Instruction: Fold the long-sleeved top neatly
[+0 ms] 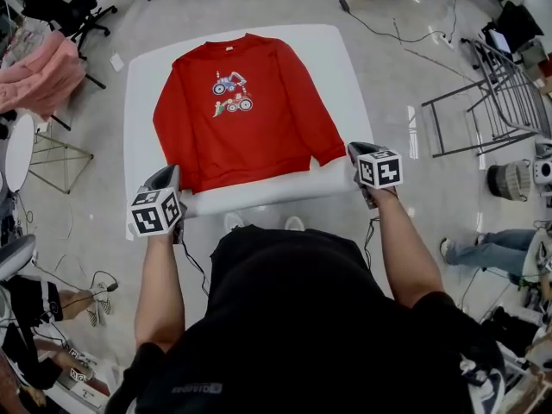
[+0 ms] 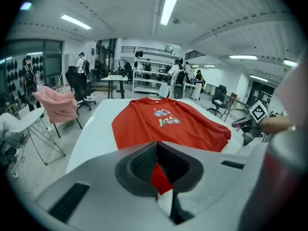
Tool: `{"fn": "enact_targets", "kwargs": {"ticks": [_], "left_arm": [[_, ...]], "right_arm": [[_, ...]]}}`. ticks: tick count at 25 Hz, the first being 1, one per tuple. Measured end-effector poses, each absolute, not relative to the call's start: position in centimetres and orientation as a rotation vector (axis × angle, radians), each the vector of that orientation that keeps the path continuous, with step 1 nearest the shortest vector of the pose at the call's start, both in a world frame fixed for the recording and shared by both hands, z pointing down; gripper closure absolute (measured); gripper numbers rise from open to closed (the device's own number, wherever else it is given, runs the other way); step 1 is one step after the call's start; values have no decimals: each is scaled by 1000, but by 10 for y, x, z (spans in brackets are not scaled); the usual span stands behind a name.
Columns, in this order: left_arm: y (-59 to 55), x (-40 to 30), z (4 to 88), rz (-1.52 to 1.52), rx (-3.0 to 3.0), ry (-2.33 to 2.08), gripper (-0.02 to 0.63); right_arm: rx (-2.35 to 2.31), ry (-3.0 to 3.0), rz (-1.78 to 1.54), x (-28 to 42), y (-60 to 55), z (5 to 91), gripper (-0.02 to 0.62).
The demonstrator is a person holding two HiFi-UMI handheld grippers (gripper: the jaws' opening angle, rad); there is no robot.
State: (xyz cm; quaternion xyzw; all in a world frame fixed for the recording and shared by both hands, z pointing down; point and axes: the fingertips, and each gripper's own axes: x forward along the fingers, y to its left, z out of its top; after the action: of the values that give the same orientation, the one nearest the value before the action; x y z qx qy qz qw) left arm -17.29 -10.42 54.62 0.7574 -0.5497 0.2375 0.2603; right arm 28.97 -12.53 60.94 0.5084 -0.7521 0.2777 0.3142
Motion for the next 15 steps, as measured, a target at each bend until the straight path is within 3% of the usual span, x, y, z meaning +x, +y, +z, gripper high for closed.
{"fn": "enact_targets", "kwargs": {"ticks": [9,15], "left_arm": [[-66,-95,525,615,2131,-1513,600],[-46,-57,539,635,2110,-1452,600]], "right_arm": [[1217,-2097,645,278,-113,611,569],[1224,-2093,849,281,-105,633,449]]}}
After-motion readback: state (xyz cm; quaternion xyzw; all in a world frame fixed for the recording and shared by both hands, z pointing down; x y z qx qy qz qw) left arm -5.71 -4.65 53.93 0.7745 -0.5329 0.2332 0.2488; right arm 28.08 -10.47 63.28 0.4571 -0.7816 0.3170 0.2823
